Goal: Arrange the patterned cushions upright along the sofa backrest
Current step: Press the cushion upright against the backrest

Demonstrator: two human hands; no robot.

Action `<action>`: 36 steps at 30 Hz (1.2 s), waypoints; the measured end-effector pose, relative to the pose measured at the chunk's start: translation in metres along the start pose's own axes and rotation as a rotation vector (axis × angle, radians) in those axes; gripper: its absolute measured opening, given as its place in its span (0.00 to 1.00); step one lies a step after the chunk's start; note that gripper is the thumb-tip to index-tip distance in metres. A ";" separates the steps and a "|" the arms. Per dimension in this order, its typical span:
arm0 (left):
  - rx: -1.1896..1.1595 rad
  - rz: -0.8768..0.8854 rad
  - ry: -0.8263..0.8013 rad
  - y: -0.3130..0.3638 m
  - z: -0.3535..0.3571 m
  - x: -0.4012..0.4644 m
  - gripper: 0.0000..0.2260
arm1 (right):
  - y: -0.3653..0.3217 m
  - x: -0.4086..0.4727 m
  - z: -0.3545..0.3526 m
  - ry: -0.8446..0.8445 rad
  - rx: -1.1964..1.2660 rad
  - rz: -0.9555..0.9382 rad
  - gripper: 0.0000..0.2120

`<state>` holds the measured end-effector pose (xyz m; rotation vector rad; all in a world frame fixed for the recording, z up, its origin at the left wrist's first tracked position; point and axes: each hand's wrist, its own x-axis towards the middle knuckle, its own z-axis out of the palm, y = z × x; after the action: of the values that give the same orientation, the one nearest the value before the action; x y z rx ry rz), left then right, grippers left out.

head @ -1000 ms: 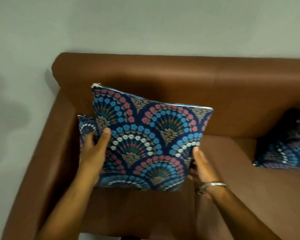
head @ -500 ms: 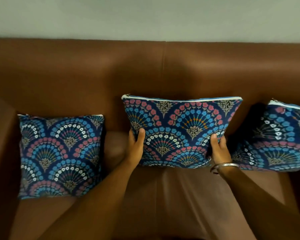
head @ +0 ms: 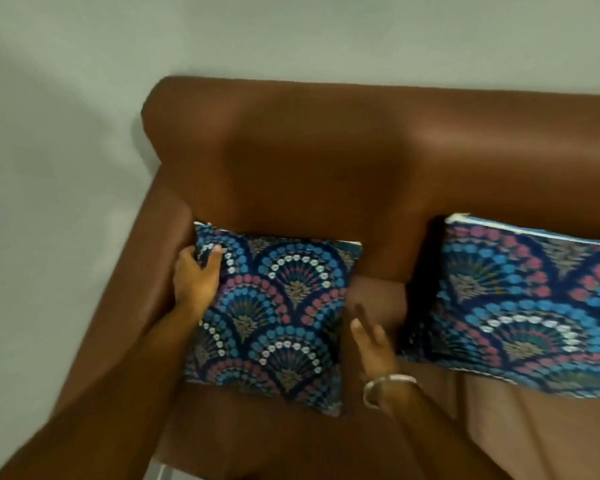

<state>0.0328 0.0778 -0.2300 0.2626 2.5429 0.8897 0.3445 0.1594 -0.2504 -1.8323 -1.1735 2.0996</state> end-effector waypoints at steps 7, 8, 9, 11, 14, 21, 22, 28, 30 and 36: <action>-0.251 -0.141 -0.272 -0.008 -0.007 0.077 0.24 | -0.006 0.040 0.075 0.009 0.121 0.037 0.46; -0.301 -0.102 -0.247 -0.011 -0.013 0.070 0.22 | -0.005 0.029 0.077 -0.002 0.105 -0.015 0.45; -0.357 -0.054 -0.227 -0.014 -0.020 0.060 0.18 | -0.004 0.019 0.078 -0.012 0.093 -0.077 0.41; -0.526 0.022 -0.216 -0.013 -0.039 0.042 0.12 | -0.002 -0.002 0.075 0.017 -0.017 -0.275 0.29; -0.712 0.106 -0.150 0.004 -0.059 0.053 0.07 | -0.017 -0.003 0.079 0.079 -0.122 -0.521 0.23; -0.449 0.277 -0.065 0.026 -0.062 0.092 0.08 | -0.044 0.041 0.087 0.140 -0.230 -0.432 0.17; -0.426 0.291 -0.010 0.020 -0.066 0.094 0.06 | -0.042 0.043 0.089 0.131 -0.232 -0.428 0.16; -0.380 0.273 0.098 -0.004 -0.094 0.097 0.16 | -0.051 0.066 0.126 0.102 -0.223 -0.377 0.33; -0.388 0.265 0.074 0.012 -0.092 0.091 0.17 | -0.053 0.057 0.121 0.049 -0.181 -0.416 0.37; -0.176 0.588 0.181 0.025 -0.051 -0.035 0.25 | -0.003 -0.023 0.005 0.115 -0.239 -0.500 0.39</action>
<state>0.0410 0.0585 -0.1665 0.9438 2.5602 1.3944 0.3455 0.1464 -0.2306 -1.5027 -1.6961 1.6156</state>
